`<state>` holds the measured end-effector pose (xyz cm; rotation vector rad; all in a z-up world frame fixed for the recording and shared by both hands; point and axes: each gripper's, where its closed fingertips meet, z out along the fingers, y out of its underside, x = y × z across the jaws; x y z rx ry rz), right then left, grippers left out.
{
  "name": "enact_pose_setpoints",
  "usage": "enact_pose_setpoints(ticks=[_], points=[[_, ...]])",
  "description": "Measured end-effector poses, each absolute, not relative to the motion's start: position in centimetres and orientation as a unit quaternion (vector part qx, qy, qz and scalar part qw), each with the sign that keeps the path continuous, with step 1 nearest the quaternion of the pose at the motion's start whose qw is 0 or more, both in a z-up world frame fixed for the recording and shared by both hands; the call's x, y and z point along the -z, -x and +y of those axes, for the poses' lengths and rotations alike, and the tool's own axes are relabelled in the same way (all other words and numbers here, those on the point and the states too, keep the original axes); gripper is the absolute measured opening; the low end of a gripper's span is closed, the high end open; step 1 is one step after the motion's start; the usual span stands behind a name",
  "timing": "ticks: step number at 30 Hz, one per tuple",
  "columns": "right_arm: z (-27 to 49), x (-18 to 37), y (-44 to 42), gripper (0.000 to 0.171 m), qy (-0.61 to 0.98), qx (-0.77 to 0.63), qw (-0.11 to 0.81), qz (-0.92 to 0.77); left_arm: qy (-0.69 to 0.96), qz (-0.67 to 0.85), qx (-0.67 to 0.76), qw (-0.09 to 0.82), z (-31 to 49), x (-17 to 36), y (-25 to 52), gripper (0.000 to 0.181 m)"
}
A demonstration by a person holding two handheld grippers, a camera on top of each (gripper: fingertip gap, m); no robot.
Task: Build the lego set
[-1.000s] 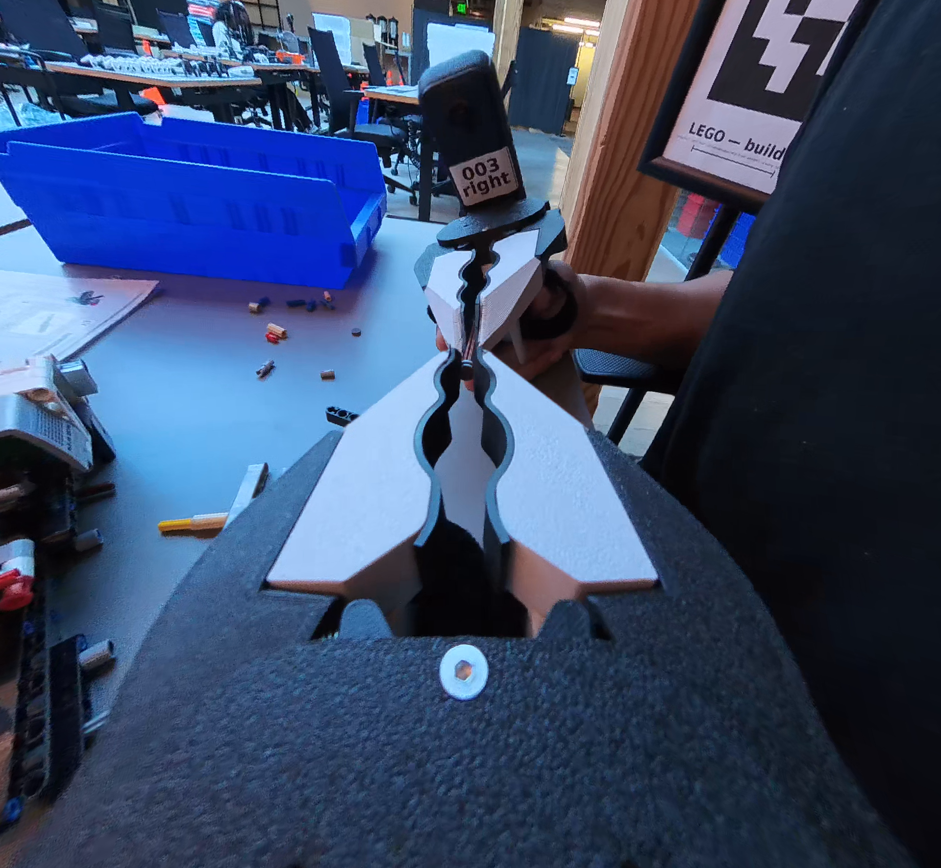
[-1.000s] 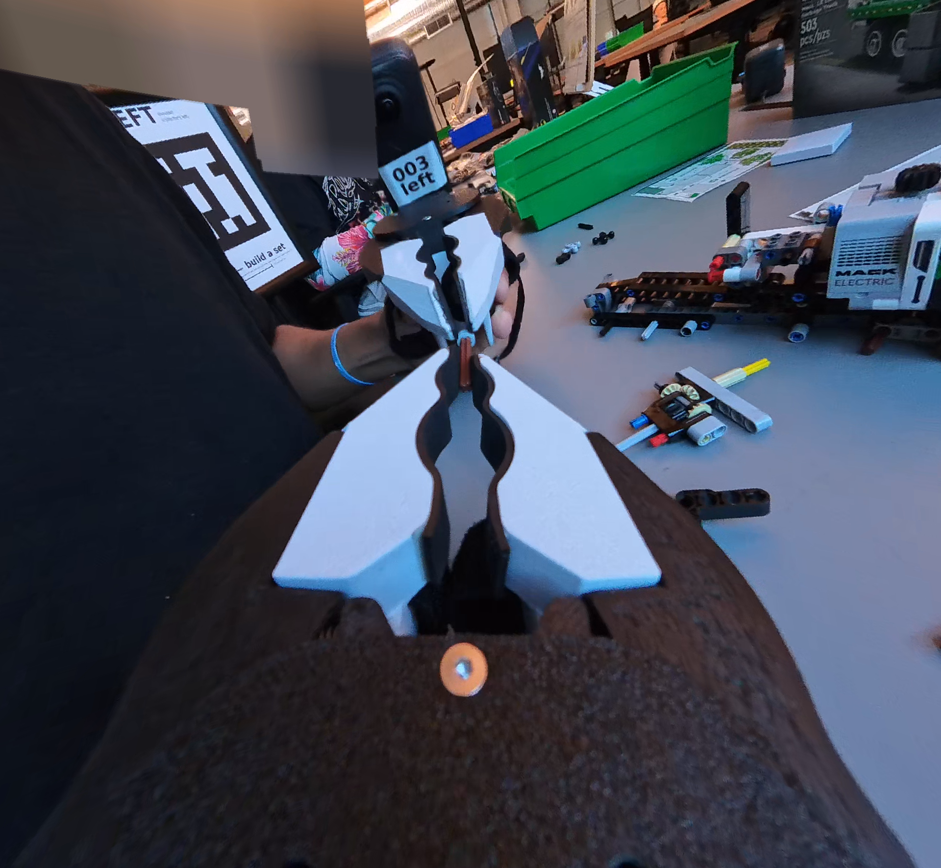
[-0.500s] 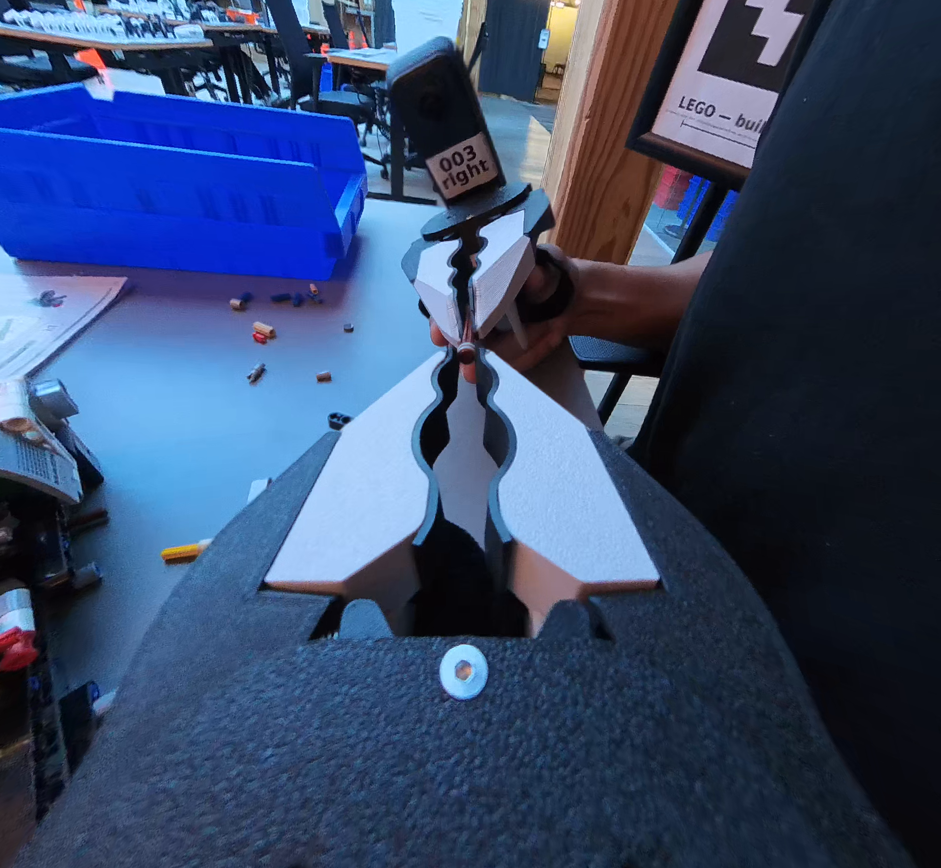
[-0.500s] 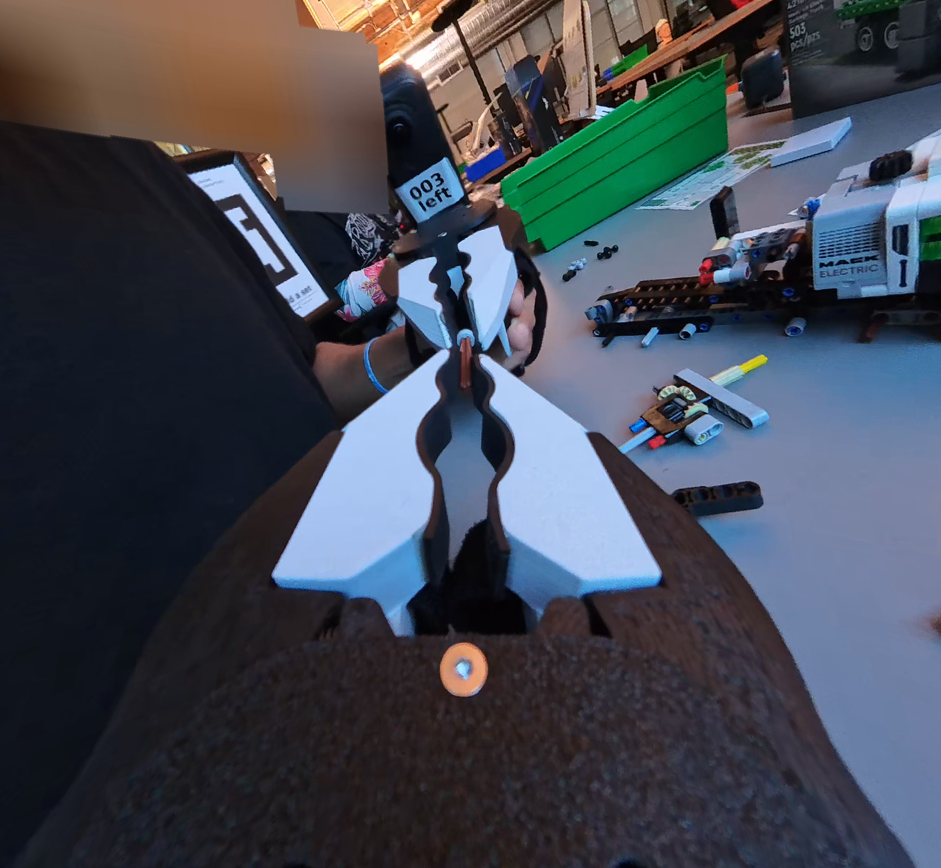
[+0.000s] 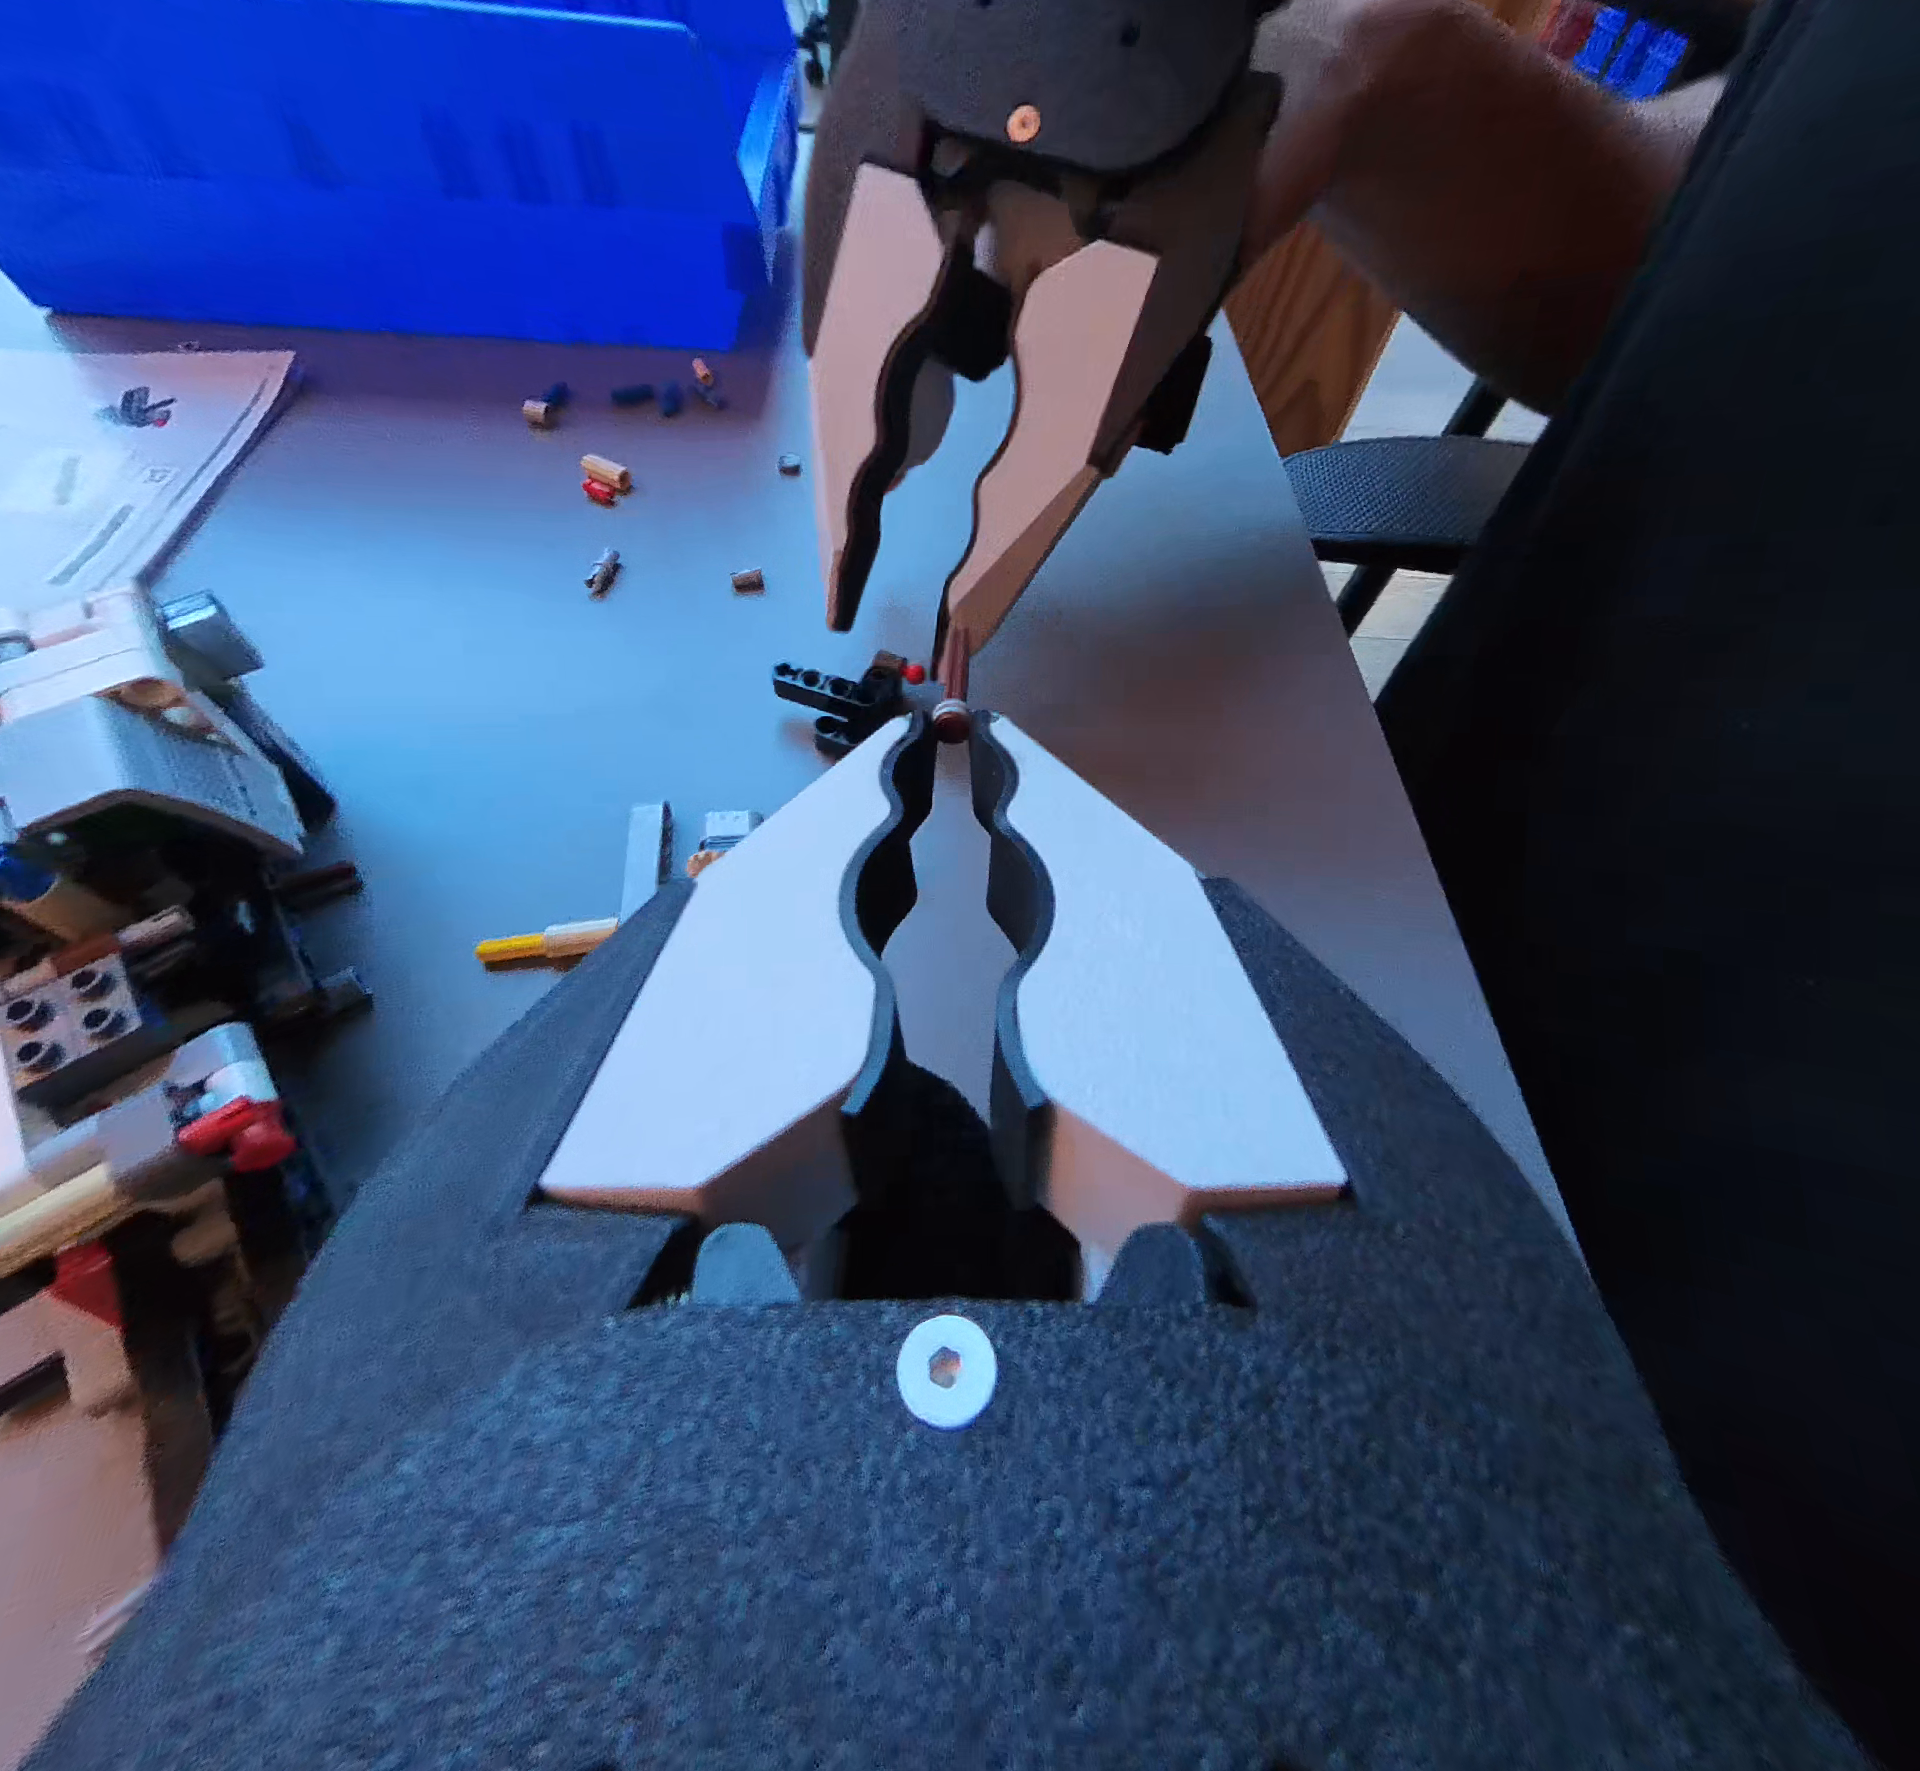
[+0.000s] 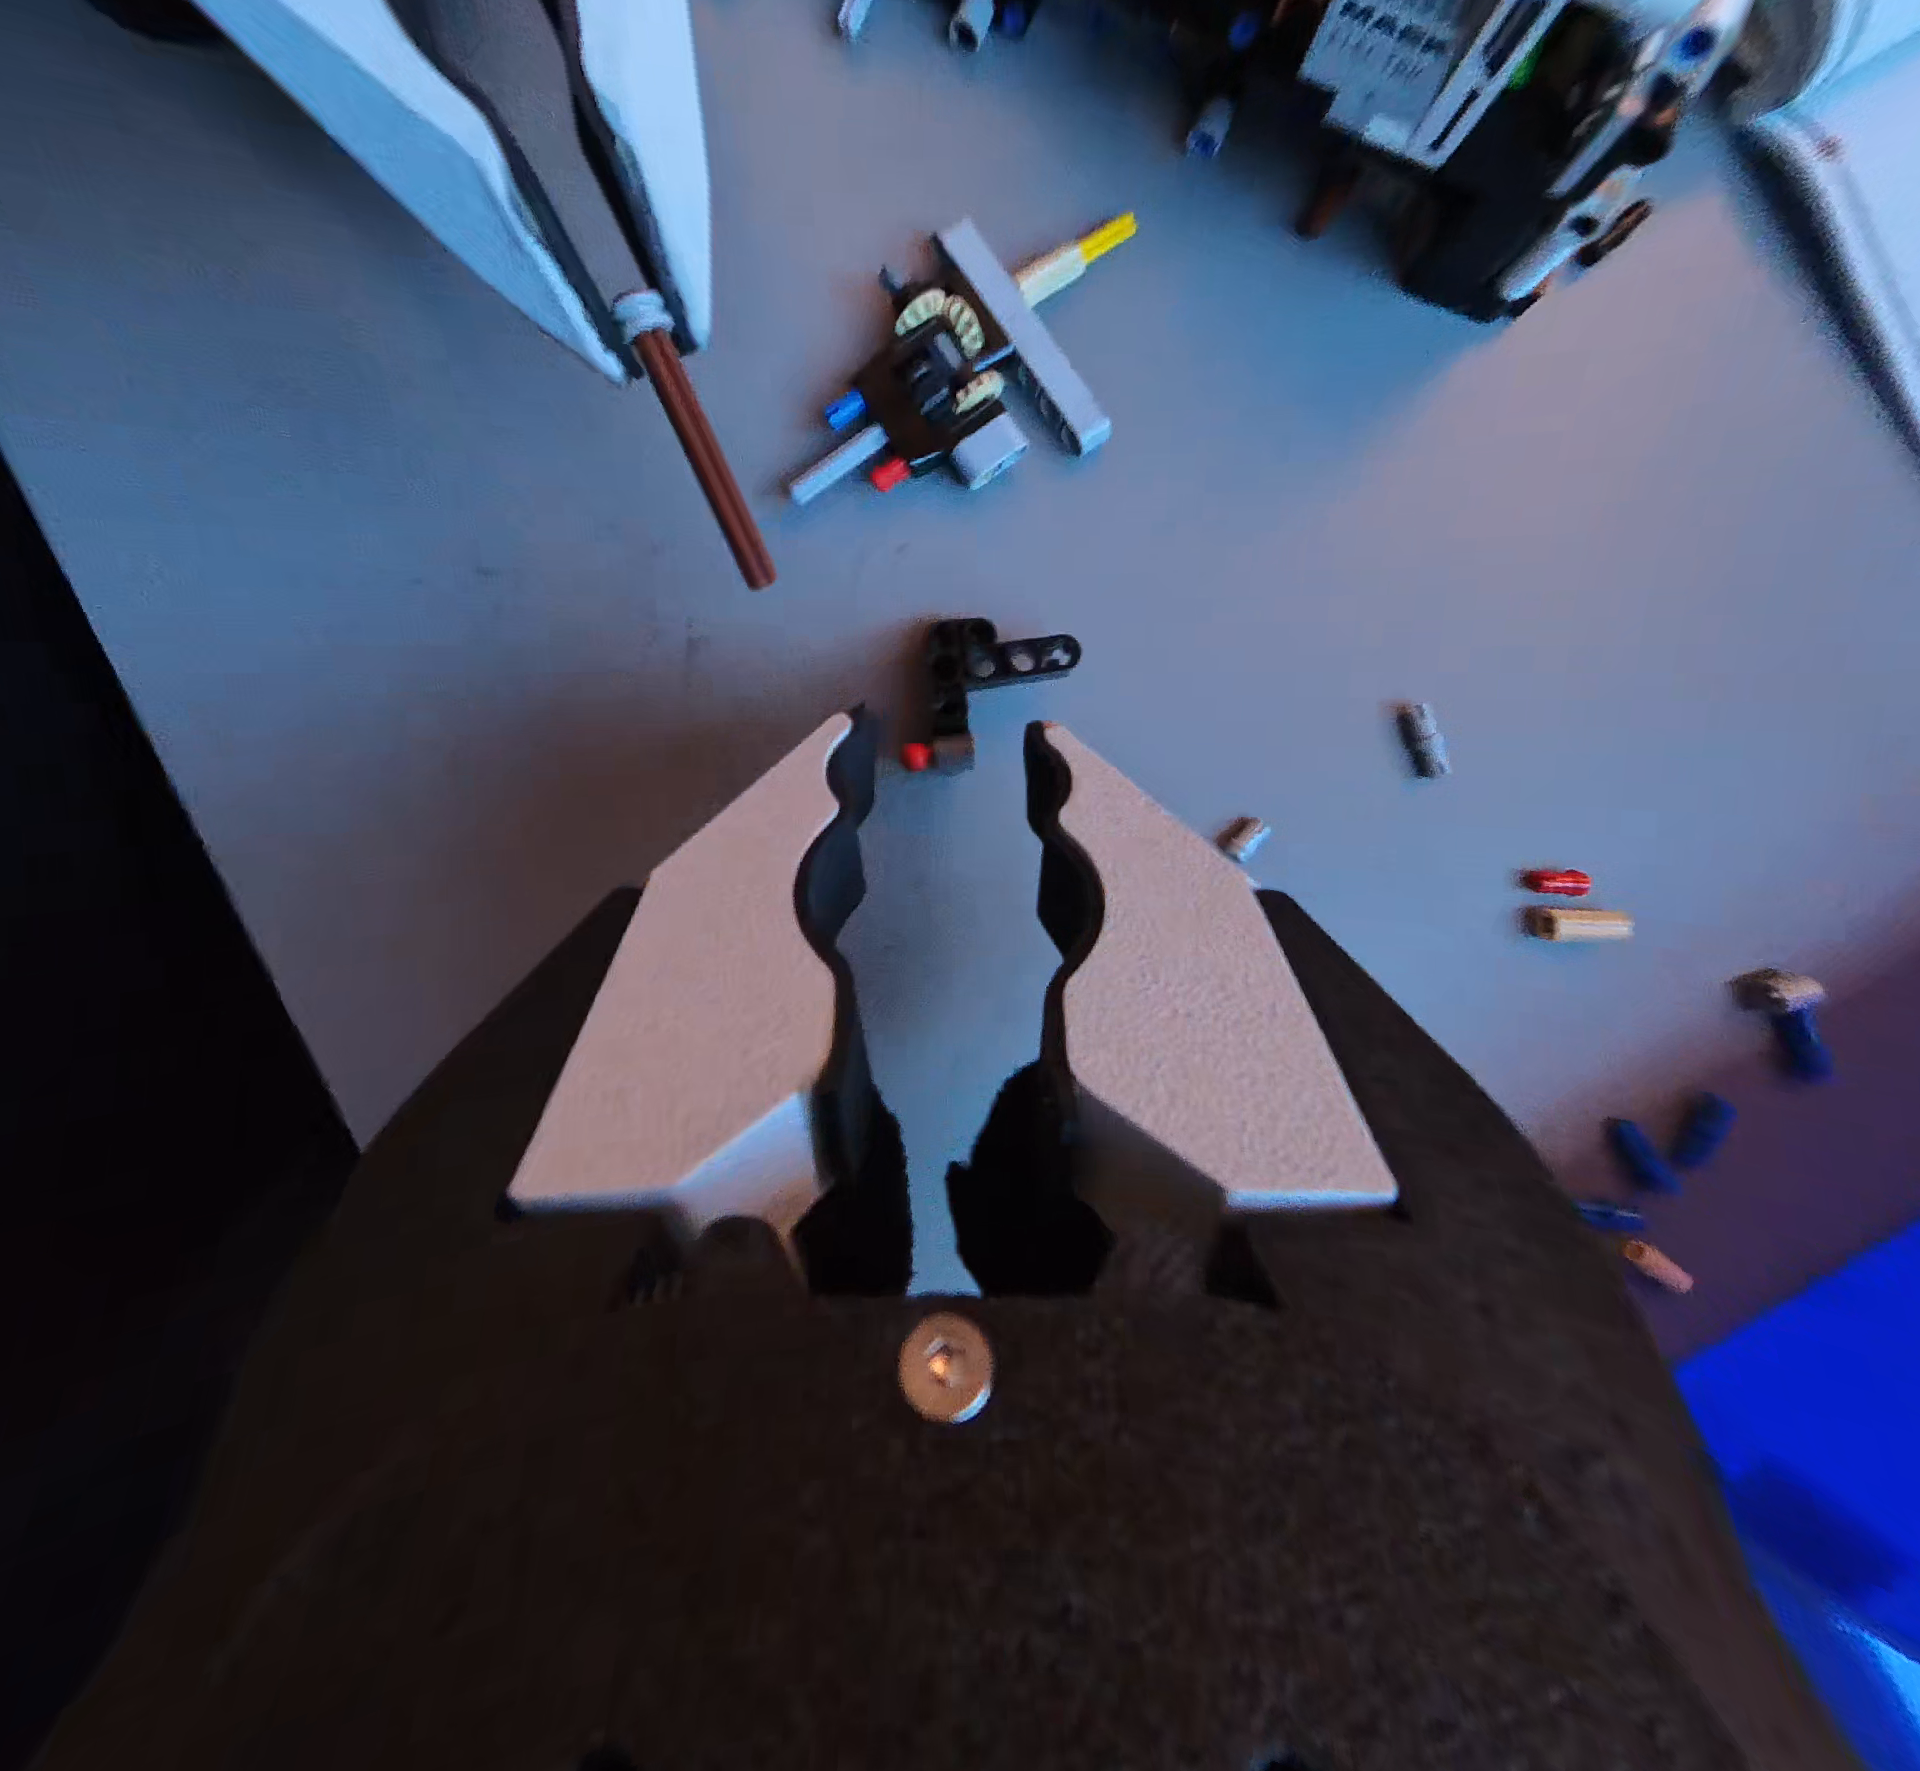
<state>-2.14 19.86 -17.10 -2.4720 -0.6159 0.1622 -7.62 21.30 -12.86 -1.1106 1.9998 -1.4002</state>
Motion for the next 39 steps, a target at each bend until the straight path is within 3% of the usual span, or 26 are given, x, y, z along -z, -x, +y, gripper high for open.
enact_pose_setpoints(ticks=[5, 17, 20, 24, 28, 32, 39], points=[[19.8, 17.7, 2.6, 0.019, 0.942, -0.078, 0.243, -0.218, 0.372, 0.739, 0.507, 0.241, 20.5, 13.2, 8.1, 0.004], [20.9, 18.9, 2.7, 0.021, 0.952, -0.075, 0.21, -0.21, 0.375, 0.709, 0.56, 0.206, 21.4, 12.0, 9.2, 0.004], [21.1, 19.0, 2.6, 0.01, 0.951, -0.07, 0.214, -0.213, 0.376, 0.707, 0.566, 0.193, 21.4, 11.9, 9.2, 0.005], [21.7, 18.5, 2.5, 0.006, 0.941, -0.069, 0.256, -0.21, 0.376, 0.707, 0.567, 0.194, 21.4, 11.9, 9.2, 0.005], [23.4, 15.9, 0.9, 0.006, 0.918, -0.062, 0.359, -0.159, 0.383, 0.7, 0.573, 0.191, 21.7, 11.8, 9.1, 0.005], [25.7, 12.3, -4.5, 0.007, 0.879, 0.033, 0.472, -0.055, 0.385, 0.698, 0.57, 0.199, 21.6, 11.8, 8.7, 0.005], [27.2, 12.8, -14.3, 0.006, 0.858, 0.12, 0.486, 0.119, 0.378, 0.706, 0.551, 0.234, 20.9, 11.9, 7.6, 0.005]])
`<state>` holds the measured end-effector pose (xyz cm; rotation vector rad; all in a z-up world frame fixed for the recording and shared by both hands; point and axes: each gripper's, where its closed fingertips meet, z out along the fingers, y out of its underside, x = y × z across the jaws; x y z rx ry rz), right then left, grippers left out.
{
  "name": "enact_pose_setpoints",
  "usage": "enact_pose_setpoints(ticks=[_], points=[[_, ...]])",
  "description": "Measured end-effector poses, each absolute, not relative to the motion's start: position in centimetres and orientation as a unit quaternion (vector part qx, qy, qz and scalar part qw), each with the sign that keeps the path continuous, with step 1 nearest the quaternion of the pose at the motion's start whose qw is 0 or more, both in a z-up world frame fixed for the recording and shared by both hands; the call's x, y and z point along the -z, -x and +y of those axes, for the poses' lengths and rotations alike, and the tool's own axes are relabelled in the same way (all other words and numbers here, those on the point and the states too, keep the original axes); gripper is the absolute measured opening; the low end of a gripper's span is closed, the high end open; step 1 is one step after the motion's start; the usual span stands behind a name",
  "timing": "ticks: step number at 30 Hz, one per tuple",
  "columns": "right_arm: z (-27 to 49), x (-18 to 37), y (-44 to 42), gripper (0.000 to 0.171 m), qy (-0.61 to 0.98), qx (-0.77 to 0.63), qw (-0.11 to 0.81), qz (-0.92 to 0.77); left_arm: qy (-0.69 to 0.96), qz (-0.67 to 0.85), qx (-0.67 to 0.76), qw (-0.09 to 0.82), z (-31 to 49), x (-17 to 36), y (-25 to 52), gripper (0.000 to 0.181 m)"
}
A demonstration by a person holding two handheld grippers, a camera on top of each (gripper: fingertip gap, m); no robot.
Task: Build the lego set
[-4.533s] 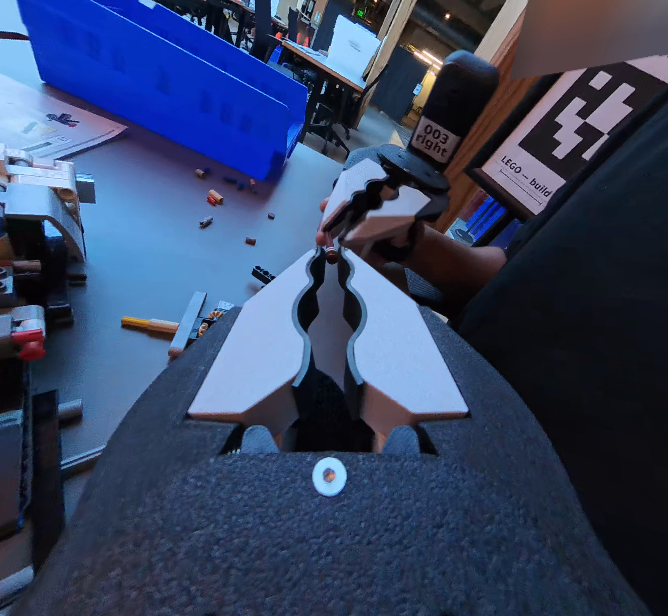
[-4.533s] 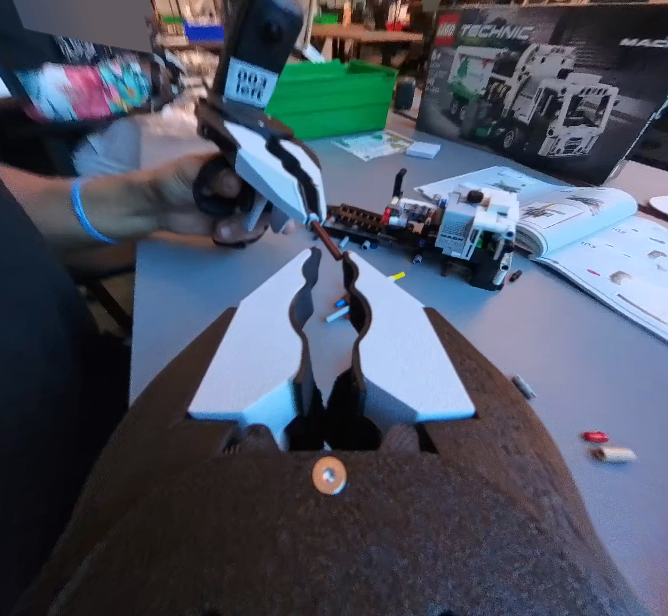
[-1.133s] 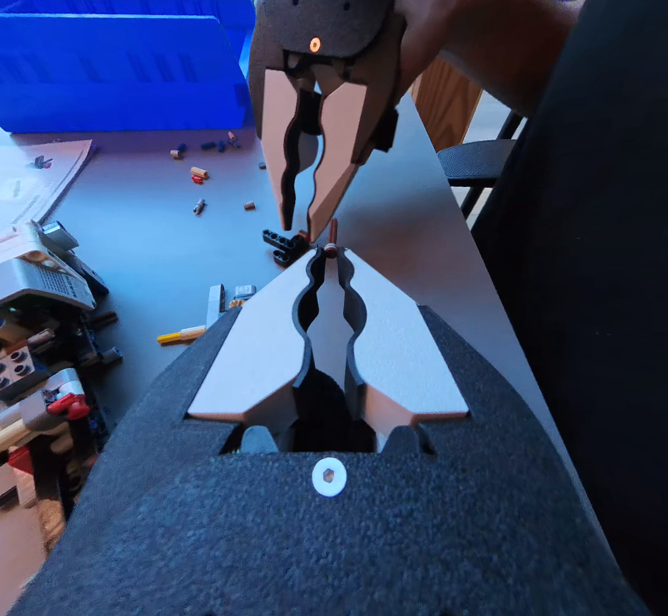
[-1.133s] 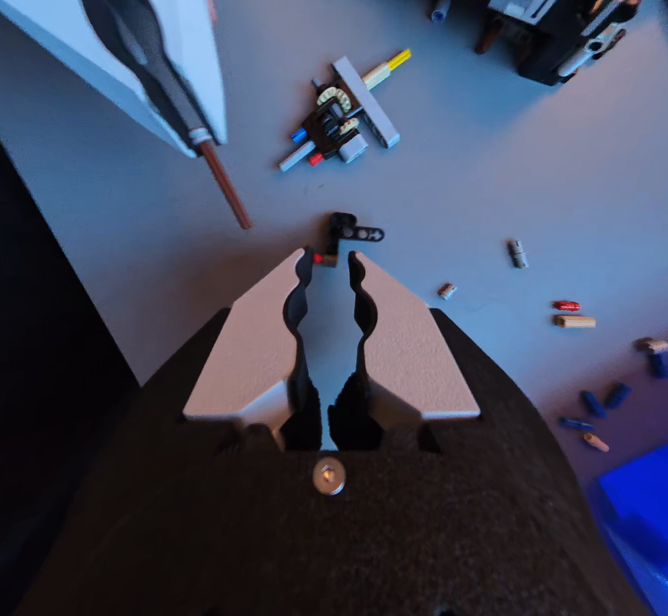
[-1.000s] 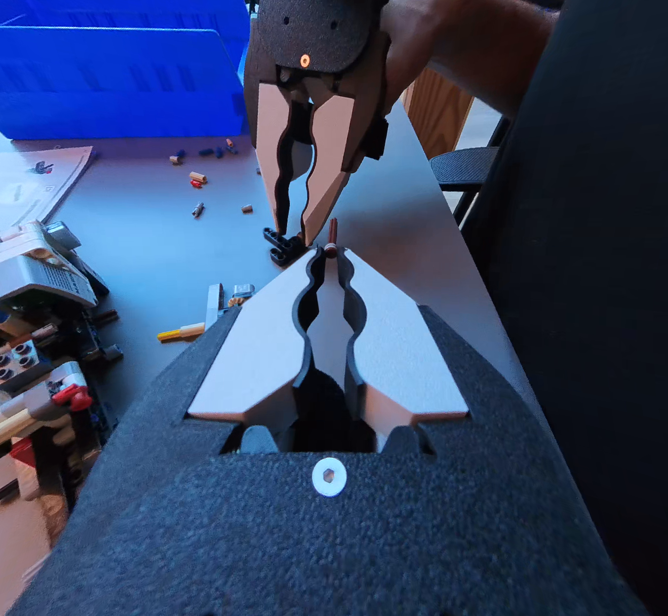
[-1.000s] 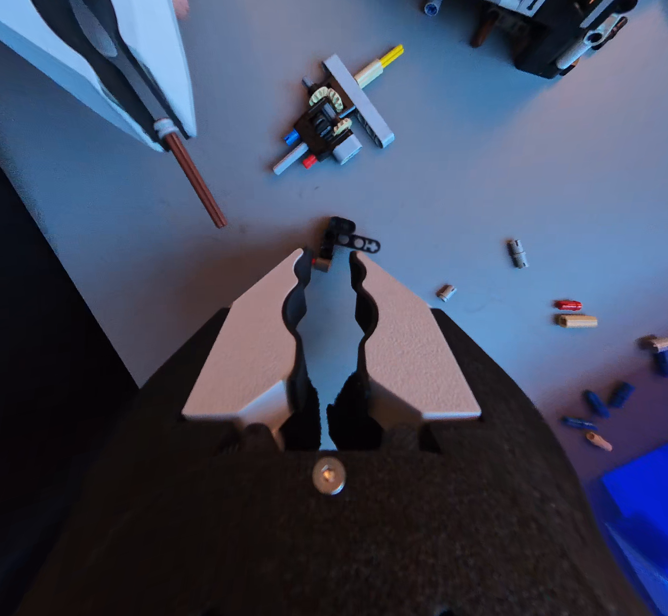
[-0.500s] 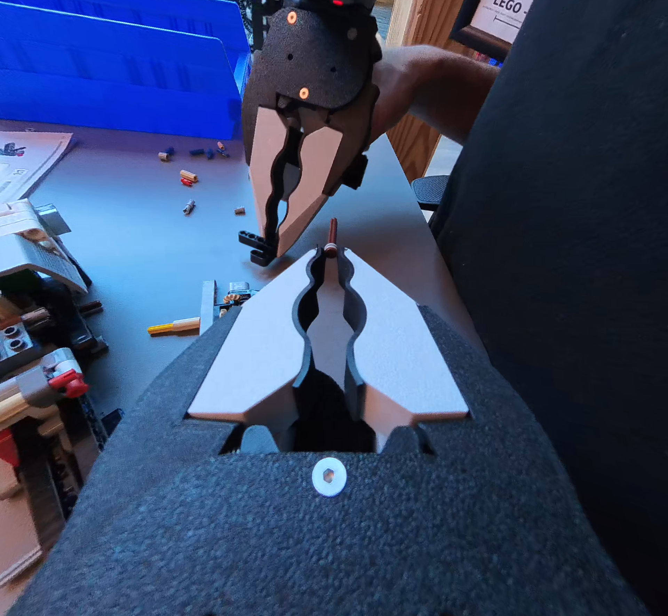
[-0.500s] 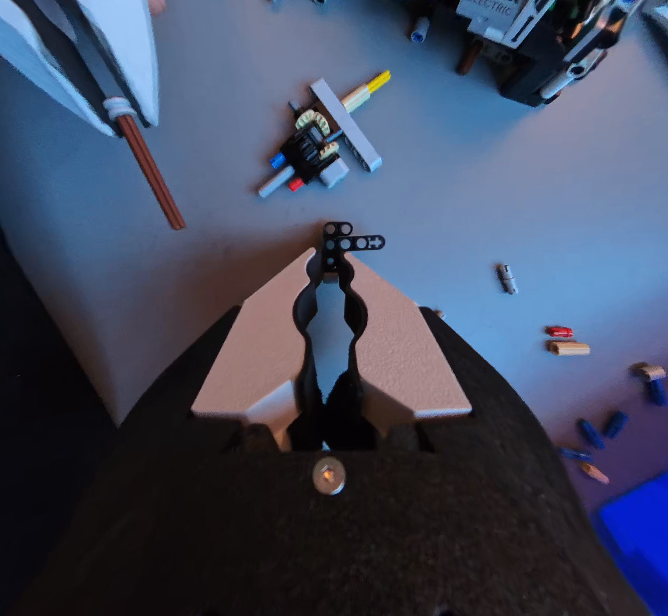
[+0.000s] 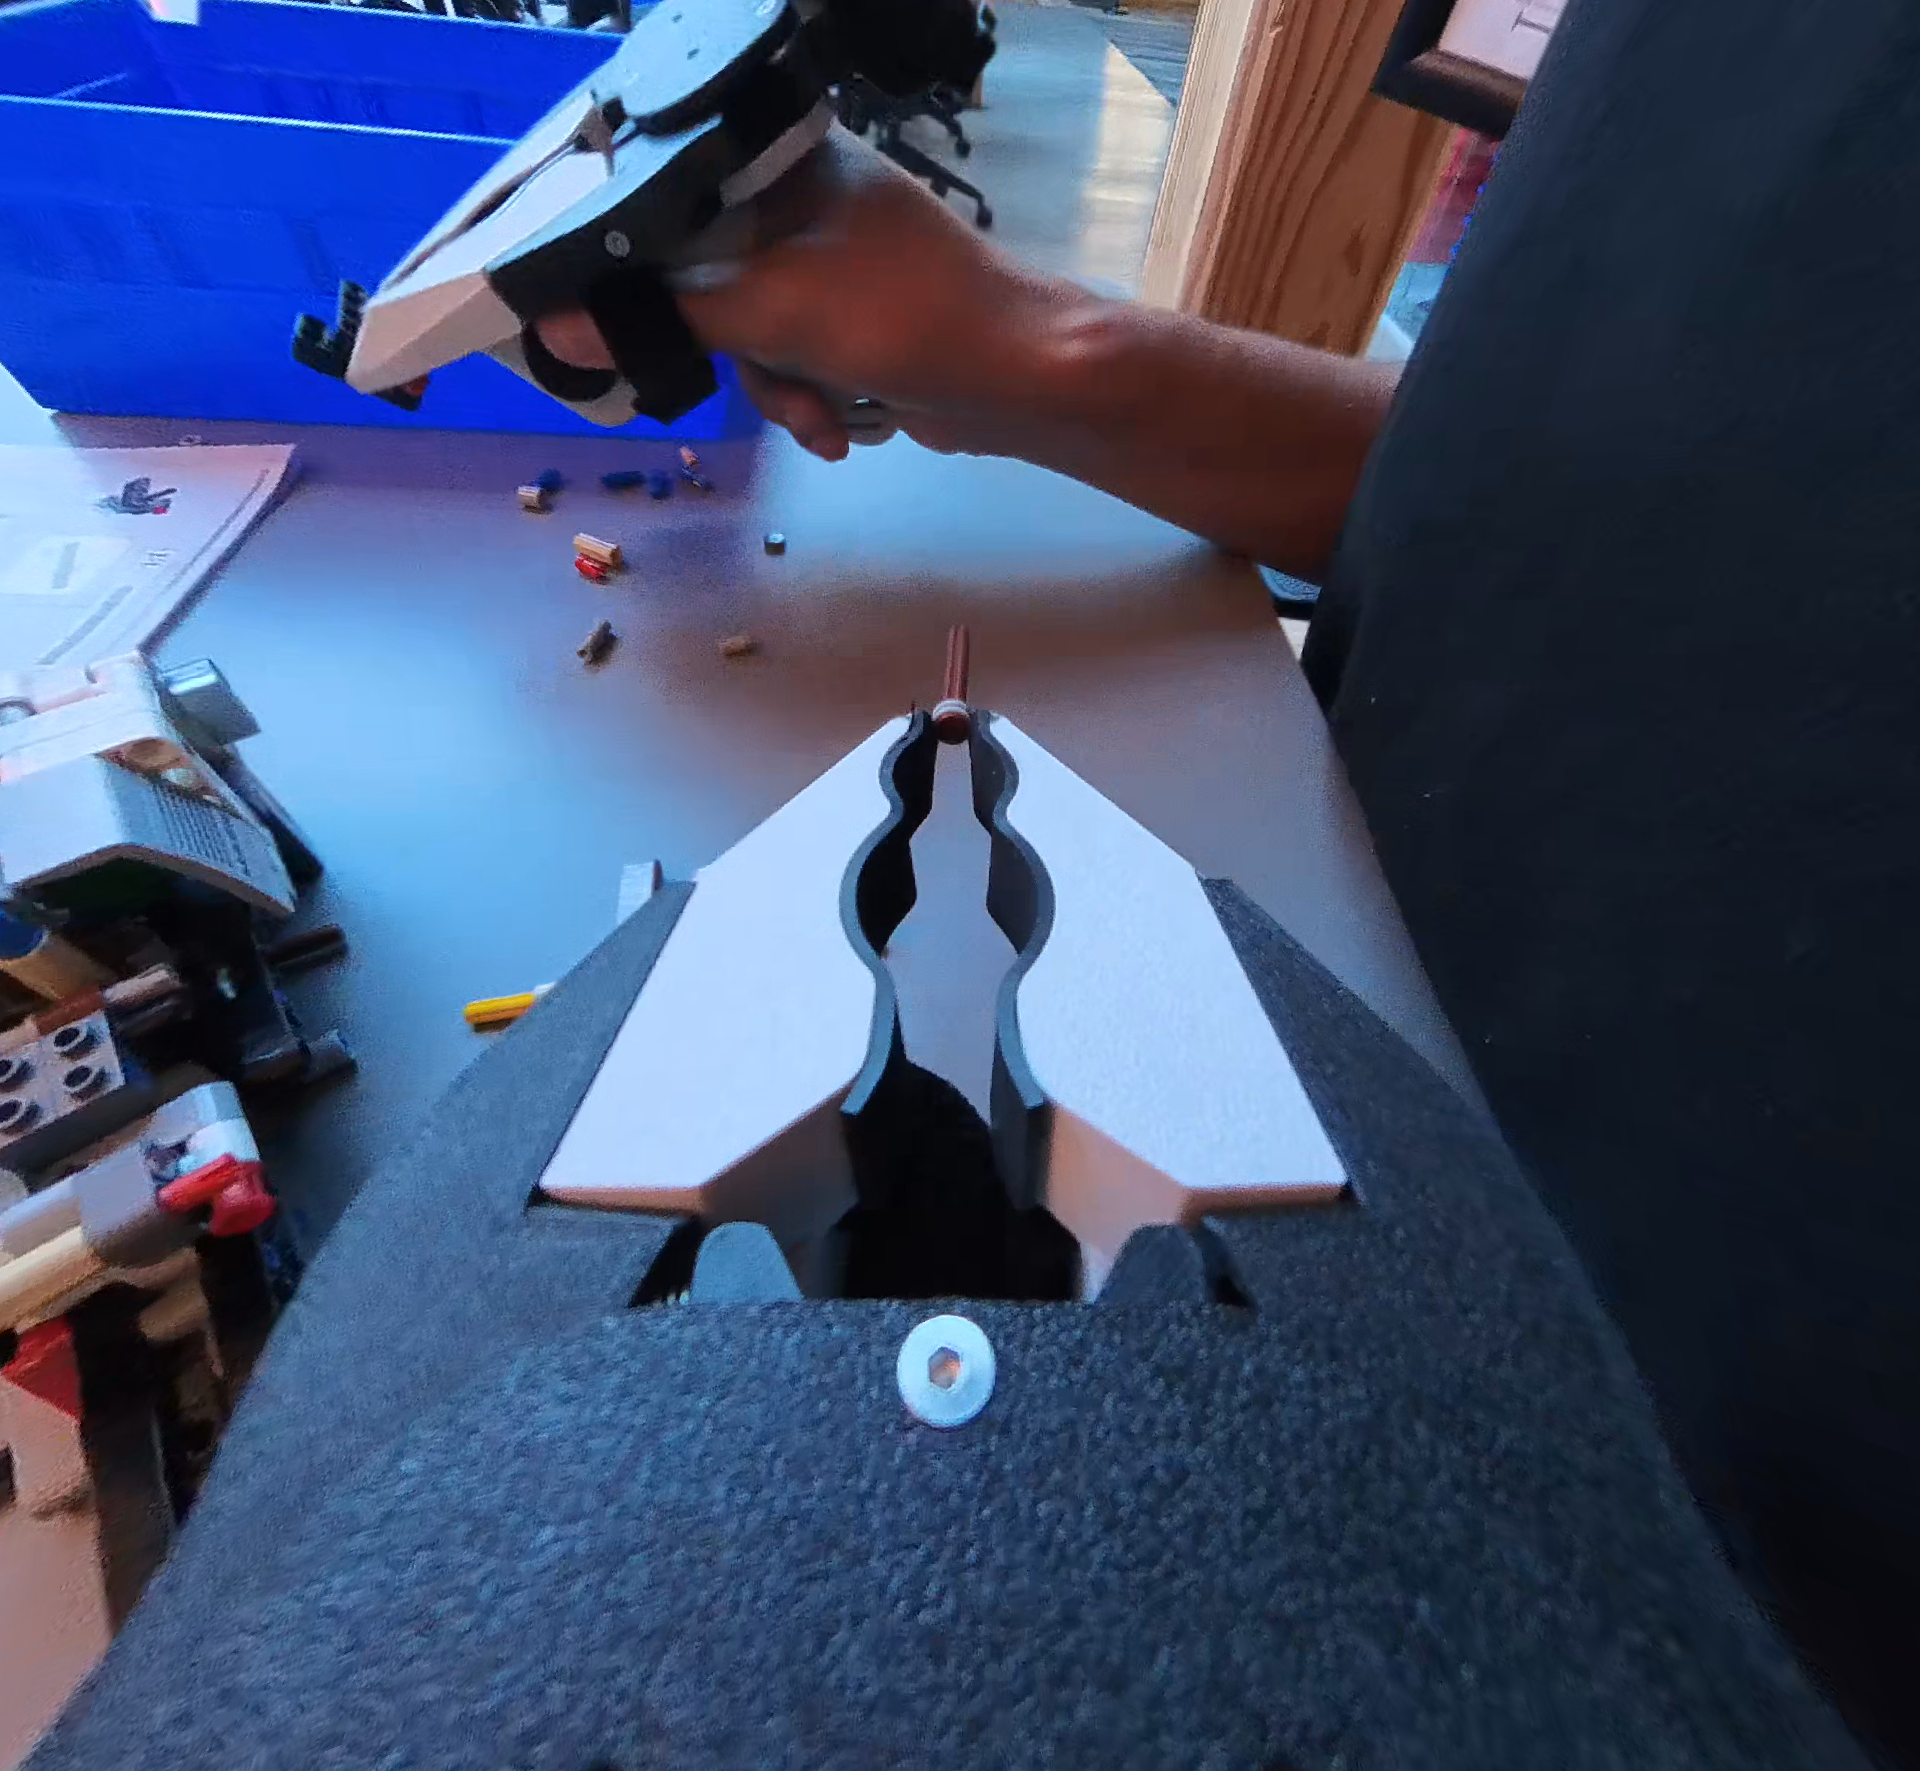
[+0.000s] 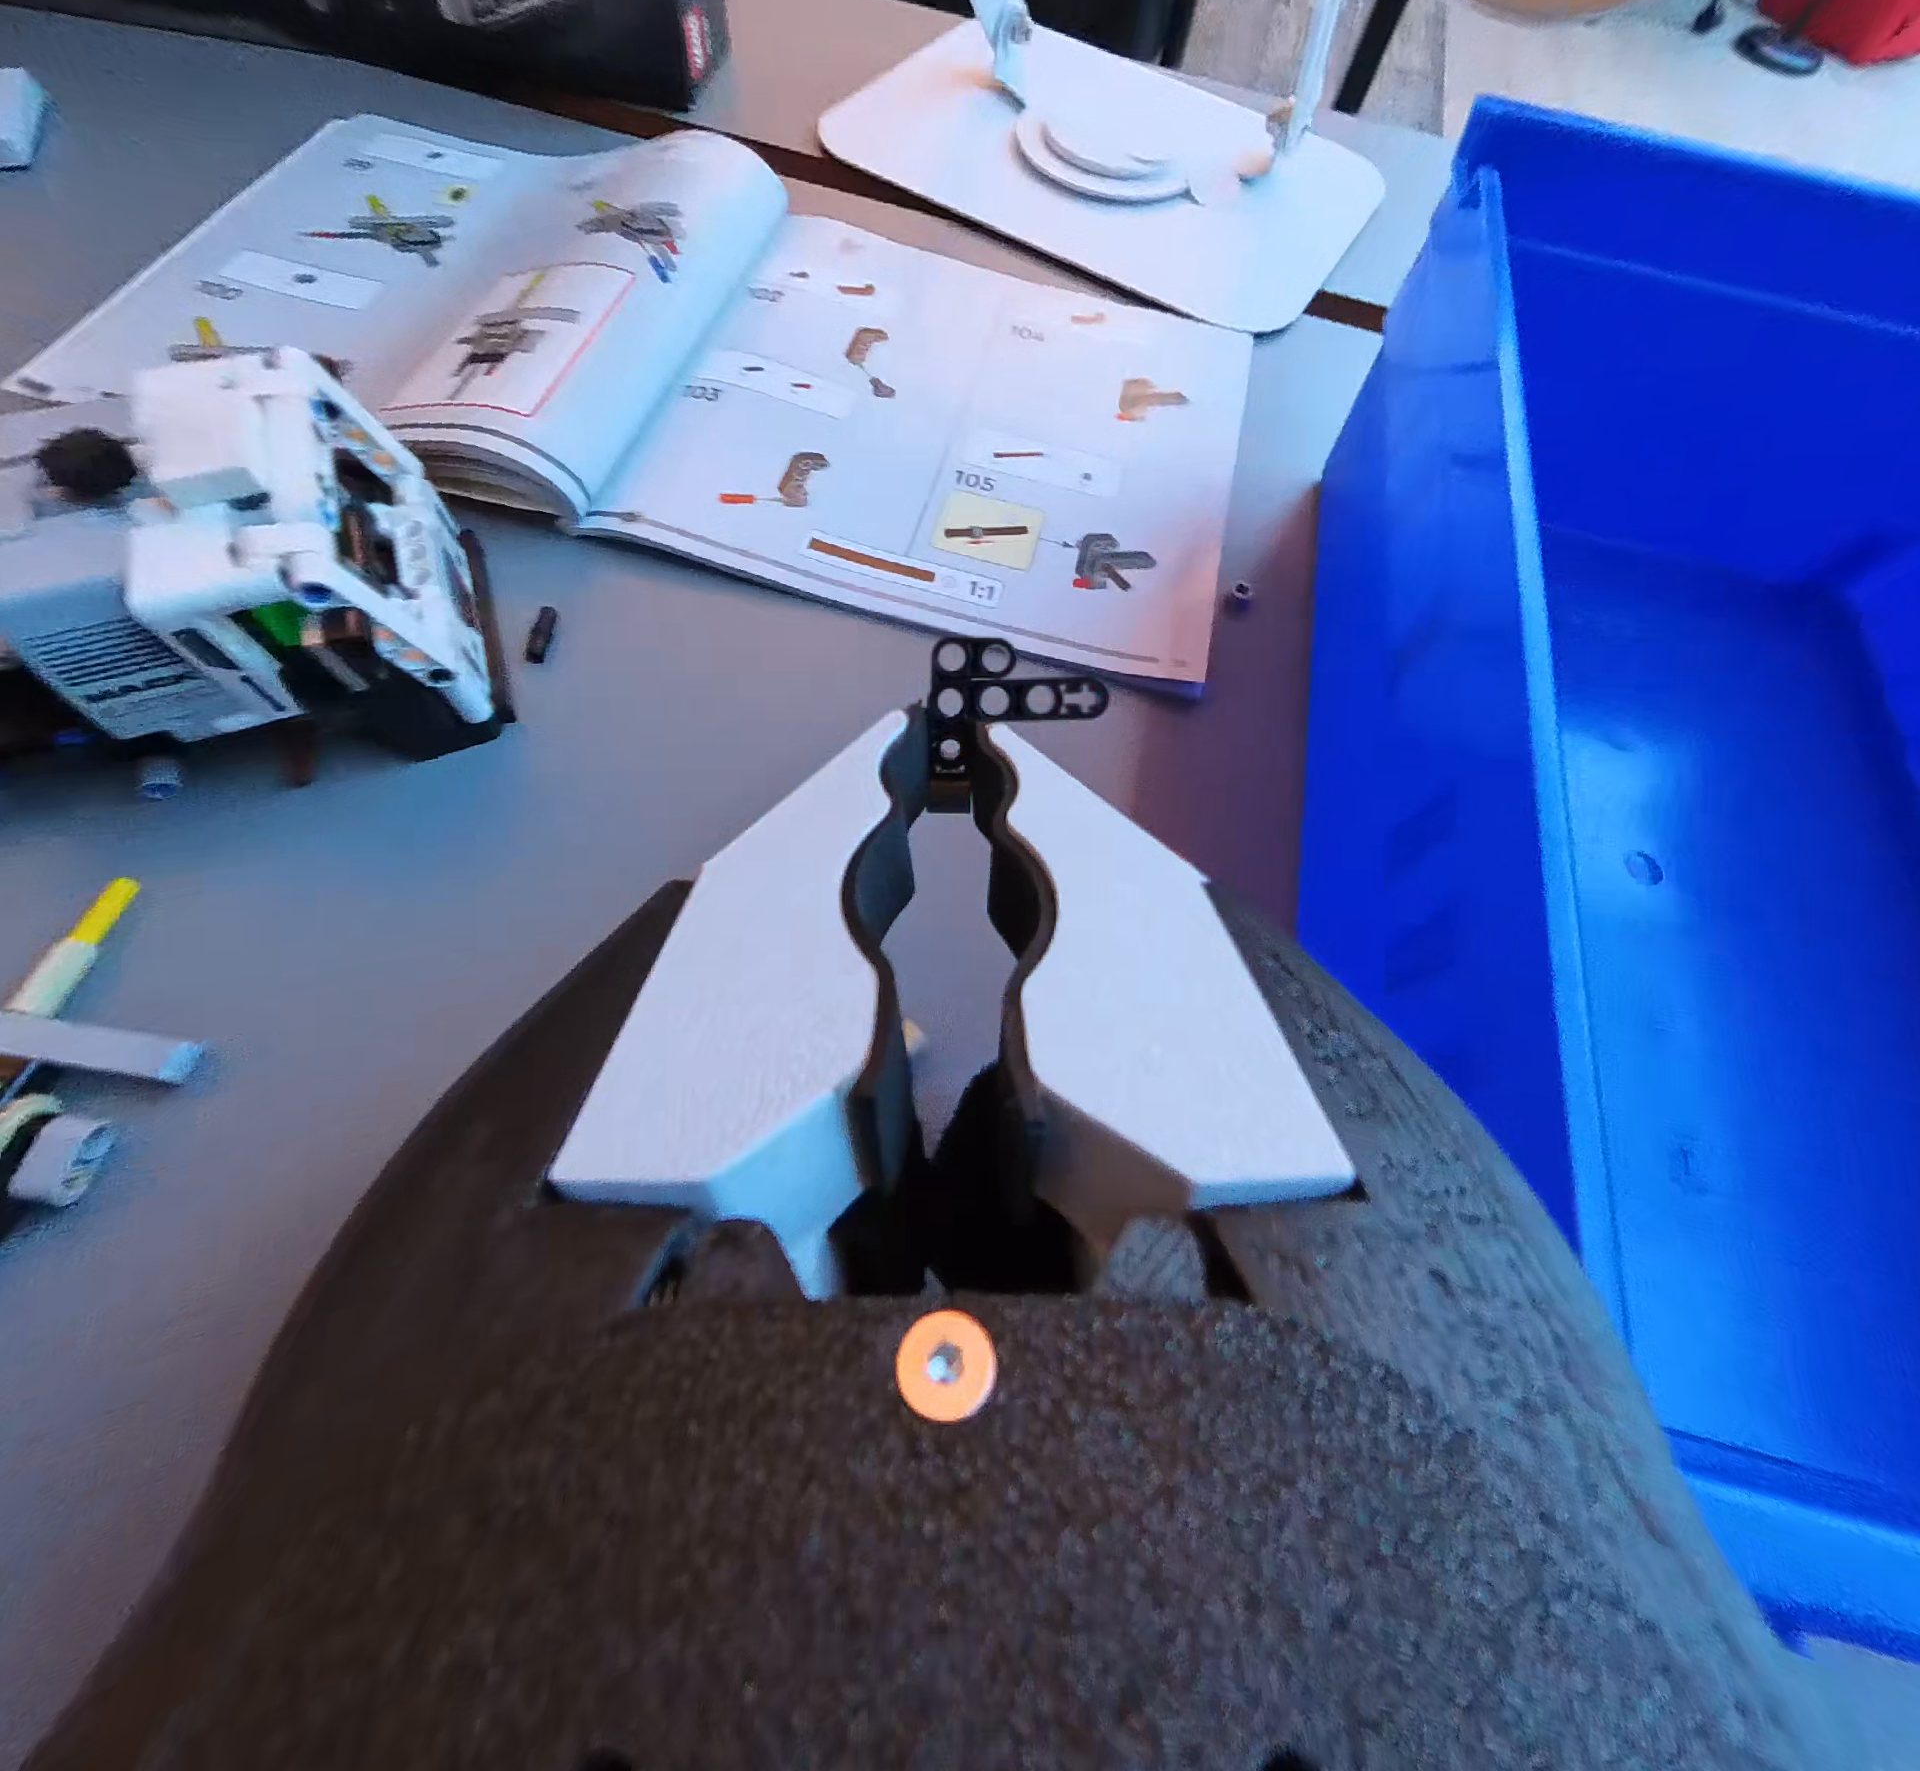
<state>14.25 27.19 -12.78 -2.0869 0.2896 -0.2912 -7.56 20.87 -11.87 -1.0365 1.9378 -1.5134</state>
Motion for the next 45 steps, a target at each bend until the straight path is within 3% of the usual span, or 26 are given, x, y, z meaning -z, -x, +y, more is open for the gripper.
enact_pose_setpoints(ticks=[26, 37, 45], points=[[26.9, 10.9, -12.1, 0.007, 0.82, 0.087, 0.563, 0.057, 0.367, 0.724, 0.543, 0.215, 20.2, 12.4, 7.2, 0.004], [21.1, 6.5, 1.7, 0.006, 0.691, -0.279, 0.664, -0.056, 0.396, 0.595, 0.675, 0.183, 22.2, 7.6, 7.7, 0.004], [19.4, 5.8, 4.3, 0.006, 0.59, -0.515, 0.622, 0.006, 0.388, 0.584, 0.696, 0.157, 22.2, 6.5, 8.9, 0.003]])
